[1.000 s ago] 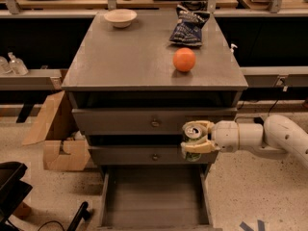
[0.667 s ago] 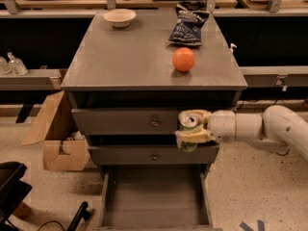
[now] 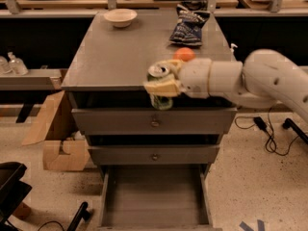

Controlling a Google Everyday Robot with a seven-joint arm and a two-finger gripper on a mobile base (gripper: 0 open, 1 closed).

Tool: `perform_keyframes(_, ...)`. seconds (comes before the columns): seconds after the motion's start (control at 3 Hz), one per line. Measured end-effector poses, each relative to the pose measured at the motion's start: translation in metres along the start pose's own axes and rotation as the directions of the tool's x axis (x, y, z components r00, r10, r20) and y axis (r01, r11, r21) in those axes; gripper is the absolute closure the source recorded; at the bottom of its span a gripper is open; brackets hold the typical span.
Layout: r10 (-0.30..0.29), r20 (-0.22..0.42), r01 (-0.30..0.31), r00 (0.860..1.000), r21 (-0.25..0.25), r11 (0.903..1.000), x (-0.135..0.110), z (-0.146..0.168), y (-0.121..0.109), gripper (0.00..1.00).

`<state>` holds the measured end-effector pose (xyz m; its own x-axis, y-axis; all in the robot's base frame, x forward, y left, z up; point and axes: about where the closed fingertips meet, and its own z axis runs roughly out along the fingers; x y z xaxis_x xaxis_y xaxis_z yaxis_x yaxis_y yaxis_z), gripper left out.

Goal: Pick green can from bottom drawer and place on counter

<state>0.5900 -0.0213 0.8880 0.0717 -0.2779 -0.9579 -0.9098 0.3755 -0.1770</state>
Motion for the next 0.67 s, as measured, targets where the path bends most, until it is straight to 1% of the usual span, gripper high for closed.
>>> perform_keyframes(0.33, -0.041, -0.003, 0.041, 0.999, 0.053, 0.9977, -0.070, 0.030, -0.029, 1.00)
perform_keyframes(0.67, -0.060, 0.028, 0.056, 0.998, 0.102, 0.9931, -0.114, 0.063, -0.070, 1.00)
